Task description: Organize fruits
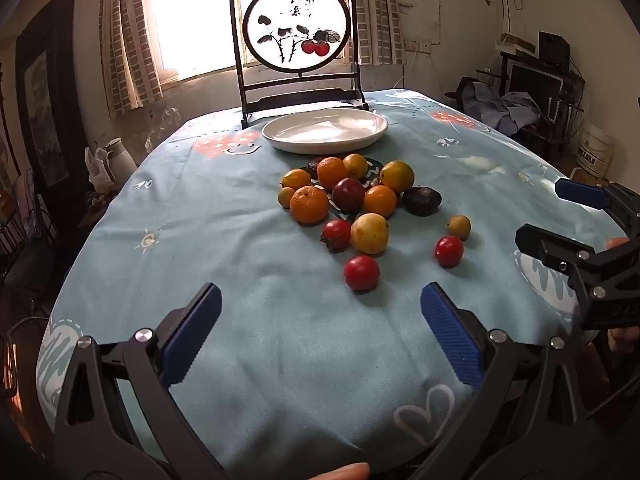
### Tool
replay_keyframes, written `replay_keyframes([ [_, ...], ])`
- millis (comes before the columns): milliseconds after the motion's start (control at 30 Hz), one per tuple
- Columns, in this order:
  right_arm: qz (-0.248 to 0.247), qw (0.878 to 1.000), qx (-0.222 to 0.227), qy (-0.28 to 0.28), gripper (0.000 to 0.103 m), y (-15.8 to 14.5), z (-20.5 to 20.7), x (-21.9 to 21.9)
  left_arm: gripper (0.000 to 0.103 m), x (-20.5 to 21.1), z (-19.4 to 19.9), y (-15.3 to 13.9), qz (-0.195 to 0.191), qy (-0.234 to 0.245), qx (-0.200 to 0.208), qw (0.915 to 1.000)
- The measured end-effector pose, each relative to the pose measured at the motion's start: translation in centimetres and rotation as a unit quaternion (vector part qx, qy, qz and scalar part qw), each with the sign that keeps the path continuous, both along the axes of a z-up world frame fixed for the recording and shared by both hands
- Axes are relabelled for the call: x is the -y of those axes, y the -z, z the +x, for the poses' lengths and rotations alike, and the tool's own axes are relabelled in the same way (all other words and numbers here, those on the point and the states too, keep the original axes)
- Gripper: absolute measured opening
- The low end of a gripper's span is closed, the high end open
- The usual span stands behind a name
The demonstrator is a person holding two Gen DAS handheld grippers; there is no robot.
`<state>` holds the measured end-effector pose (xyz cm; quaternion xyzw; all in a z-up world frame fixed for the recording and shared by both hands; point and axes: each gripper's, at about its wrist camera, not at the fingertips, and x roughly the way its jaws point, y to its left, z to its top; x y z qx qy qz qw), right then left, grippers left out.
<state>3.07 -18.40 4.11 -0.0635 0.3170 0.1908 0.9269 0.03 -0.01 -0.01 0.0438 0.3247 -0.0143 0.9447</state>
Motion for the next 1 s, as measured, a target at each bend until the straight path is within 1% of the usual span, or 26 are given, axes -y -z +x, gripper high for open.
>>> replay_keyframes([
  [333, 0.001, 1.000, -0.003, -0.002, 0.102, -0.22, 0.06, -0.24, 0.101, -0.47, 0.33, -0.12, -0.002, -0.001, -0.003, 1.0000],
  [367, 0.003, 1.000, -0.003, -0.003, 0.102, 0.42, 0.09, -0.22, 0.101, -0.38, 0.11, 0.08, -0.002, -0.003, 0.000, 1.0000],
  [467, 0.002, 1.000, -0.003, -0.002, 0.102, 0.61, 0.08, -0.38, 0.101, -0.55, 0.13, 0.12, -0.001, -0.002, 0.000, 1.0000],
  [667, 0.004, 1.000, -0.006, -0.003, 0.102, 0.47, -0.03, -0.04, 0.101, -0.50, 0.34, 0.64, -0.002, -0.005, -0.007, 1.0000],
  [1000, 0.005, 1.000, -0.008, -0.004, 0.102, 0.60, 0.12, -0.02, 0.101, -0.58, 0.41, 0.59, -0.004, -0.006, -0.009, 0.9999],
])
